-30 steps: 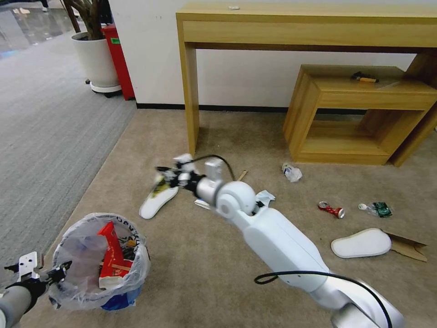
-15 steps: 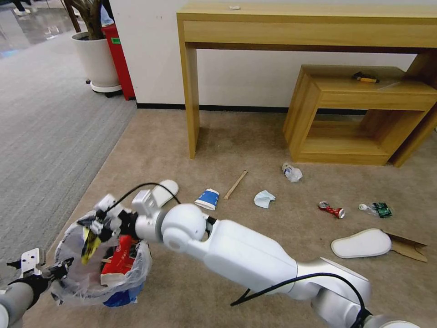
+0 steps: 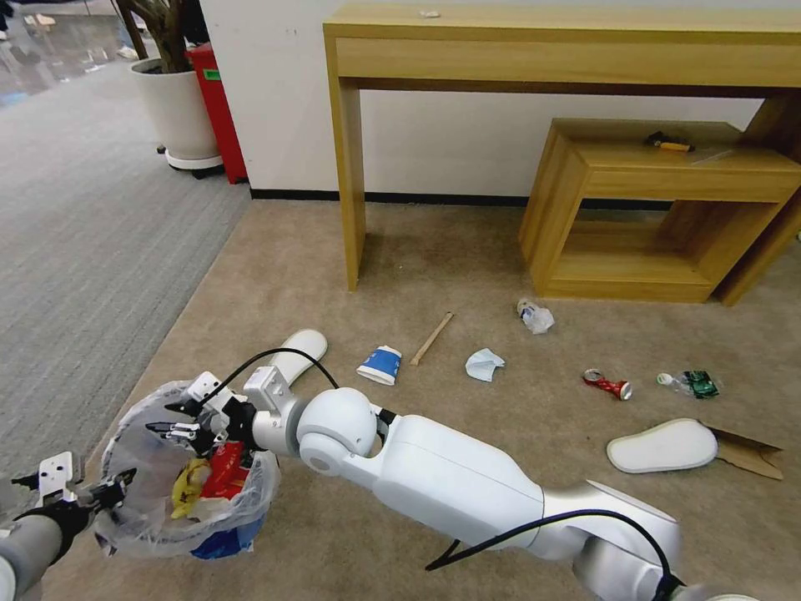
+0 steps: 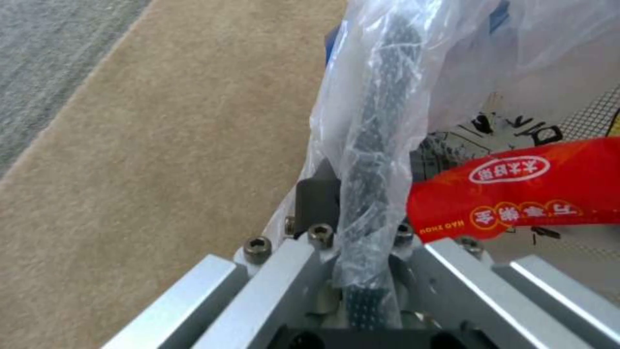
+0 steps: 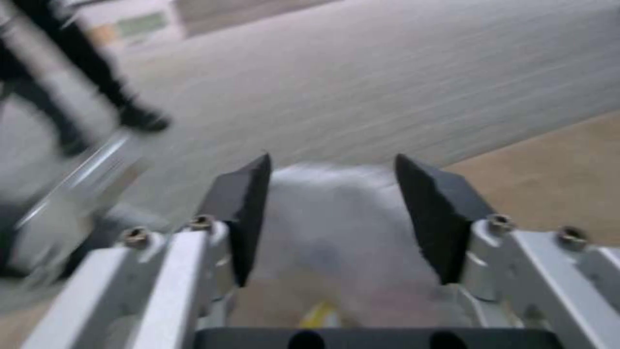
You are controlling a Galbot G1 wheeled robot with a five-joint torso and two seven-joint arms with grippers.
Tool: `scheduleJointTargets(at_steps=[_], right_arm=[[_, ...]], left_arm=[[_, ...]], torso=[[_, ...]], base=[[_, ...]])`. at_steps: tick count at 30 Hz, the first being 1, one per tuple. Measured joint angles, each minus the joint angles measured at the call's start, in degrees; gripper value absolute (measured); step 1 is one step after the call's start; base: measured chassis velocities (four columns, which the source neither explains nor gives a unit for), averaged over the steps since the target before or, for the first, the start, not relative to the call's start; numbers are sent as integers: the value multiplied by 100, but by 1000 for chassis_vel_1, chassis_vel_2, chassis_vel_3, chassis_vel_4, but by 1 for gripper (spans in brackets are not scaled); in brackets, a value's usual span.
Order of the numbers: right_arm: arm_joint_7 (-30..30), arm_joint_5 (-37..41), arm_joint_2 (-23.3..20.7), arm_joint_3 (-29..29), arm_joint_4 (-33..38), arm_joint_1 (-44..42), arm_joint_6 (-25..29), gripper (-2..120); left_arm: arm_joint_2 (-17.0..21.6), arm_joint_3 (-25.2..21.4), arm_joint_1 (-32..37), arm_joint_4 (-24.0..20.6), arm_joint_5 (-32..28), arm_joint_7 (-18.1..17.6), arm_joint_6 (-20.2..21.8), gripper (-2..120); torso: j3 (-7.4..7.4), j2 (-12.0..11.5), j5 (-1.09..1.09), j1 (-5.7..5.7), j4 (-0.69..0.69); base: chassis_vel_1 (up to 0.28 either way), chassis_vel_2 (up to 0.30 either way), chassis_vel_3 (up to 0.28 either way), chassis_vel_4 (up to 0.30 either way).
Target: Pick up the trash bin and place the garbage on the floor into it.
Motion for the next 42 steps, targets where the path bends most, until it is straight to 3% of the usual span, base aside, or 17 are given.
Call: scheduleJointTargets(at_steps=[1, 7, 10, 16, 22, 42], right_arm=[[176, -49, -58, 268, 3, -58, 42, 63], [268, -463, -428, 1113, -47, -338, 130, 81], [214, -841, -815, 1815, -17, -728, 213, 97], [71, -1281, -1295, 2845, 19, -1555, 473, 100], [220, -1534, -1168, 3521, -86, -2490, 815, 100], [285, -1823, -1149, 4376, 587, -3490, 888, 100]], left_arm=[[-19, -27, 16, 39, 23, 28, 0, 0], [-64, -143, 114, 46, 40, 145, 0, 0], [-89, -225, 185, 55, 76, 240, 0, 0], [-130, -239, 223, 74, 130, 313, 0, 0], [-156, -173, 163, 59, 160, 311, 0, 0], [-290, -192, 251, -159, 223, 334, 0, 0]], torso=[[0, 0, 0, 0, 1], [1, 0, 1, 0, -1], [1, 0, 2, 0, 0], [0, 0, 2, 0, -2], [0, 0, 1, 0, 0], [0, 0, 0, 0, -1]], base=[[0, 0, 0, 0], [0, 0, 0, 0], [0, 0, 0, 0], [0, 0, 0, 0], [0, 0, 0, 0], [14, 13, -14, -14]])
